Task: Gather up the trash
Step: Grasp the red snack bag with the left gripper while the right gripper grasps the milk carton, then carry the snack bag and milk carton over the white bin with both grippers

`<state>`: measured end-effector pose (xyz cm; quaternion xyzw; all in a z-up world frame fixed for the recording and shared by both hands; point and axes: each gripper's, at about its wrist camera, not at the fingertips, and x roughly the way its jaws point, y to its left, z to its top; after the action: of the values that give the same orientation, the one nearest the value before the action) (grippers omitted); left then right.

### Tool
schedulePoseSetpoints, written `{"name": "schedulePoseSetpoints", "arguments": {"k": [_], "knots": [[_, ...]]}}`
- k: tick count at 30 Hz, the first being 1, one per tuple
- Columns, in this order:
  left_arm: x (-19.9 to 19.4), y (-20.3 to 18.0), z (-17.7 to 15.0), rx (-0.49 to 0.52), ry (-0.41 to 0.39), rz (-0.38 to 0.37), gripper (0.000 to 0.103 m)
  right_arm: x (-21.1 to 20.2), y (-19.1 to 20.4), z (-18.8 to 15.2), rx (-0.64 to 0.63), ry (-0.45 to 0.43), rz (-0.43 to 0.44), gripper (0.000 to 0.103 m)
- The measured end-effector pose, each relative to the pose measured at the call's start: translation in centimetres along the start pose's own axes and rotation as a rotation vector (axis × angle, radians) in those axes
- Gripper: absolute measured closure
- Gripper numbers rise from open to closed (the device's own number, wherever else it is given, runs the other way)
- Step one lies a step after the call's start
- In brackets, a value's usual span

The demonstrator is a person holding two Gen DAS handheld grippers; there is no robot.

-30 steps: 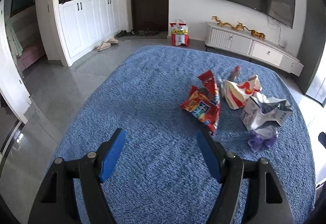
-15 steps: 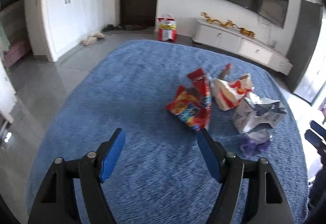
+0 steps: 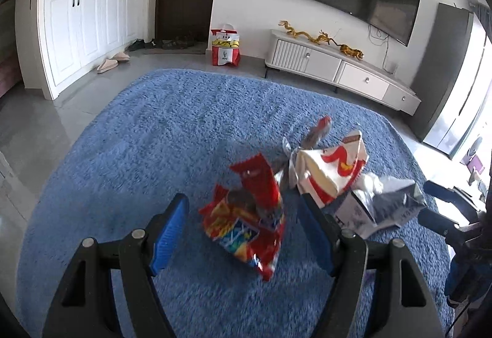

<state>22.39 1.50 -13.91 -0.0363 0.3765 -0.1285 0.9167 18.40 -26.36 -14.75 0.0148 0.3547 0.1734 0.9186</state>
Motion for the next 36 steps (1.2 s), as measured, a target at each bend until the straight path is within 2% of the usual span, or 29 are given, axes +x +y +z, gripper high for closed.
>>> {"name": "schedulePoseSetpoints", "arguments": {"k": [3, 8, 16, 17, 19, 21, 26, 31, 36], "knots": [[1.1, 0.2, 0.3, -0.019, 0.011, -0.014, 0.031, 1.2, -0.6, 0.0, 0.003, 0.024, 0.035, 0.034], [2.4, 0.5, 0.0, -0.041, 0.032, -0.033, 0.031, 2.5, -1.9, -0.3, 0.043, 0.065, 0.117, 0.044], [3.3, 0.7, -0.5, -0.055, 0.044, -0.065, 0.032, 3.6, -1.7, 0.4, -0.007, 0.079, 0.169, 0.044], [3.4, 0.8, -0.5, -0.057, 0.044, -0.068, 0.032, 3.6, -1.4, 0.3, -0.013, 0.081, 0.171, 0.048], [3.4, 1.0, -0.6, -0.063, 0.045, -0.07, 0.032, 3.6, -1.1, 0.3, -0.024, 0.084, 0.177, 0.067], [3.4, 1.2, -0.6, -0.074, 0.048, -0.074, 0.035, 3.3, -0.8, 0.2, -0.033, 0.082, 0.172, 0.073], [3.3, 1.5, -0.7, -0.092, 0.05, -0.075, 0.046, 2.3, -0.3, -0.2, -0.031, 0.056, 0.152, 0.073], [2.5, 1.2, -0.6, -0.078, 0.029, -0.069, 0.062, -0.1, -0.8, -0.9, 0.02, 0.004, 0.124, 0.073], [0.3, 1.4, -1.0, -0.097, 0.005, -0.096, 0.066, -2.9, -0.8, -1.7, 0.091, -0.052, 0.104, 0.073]]}}
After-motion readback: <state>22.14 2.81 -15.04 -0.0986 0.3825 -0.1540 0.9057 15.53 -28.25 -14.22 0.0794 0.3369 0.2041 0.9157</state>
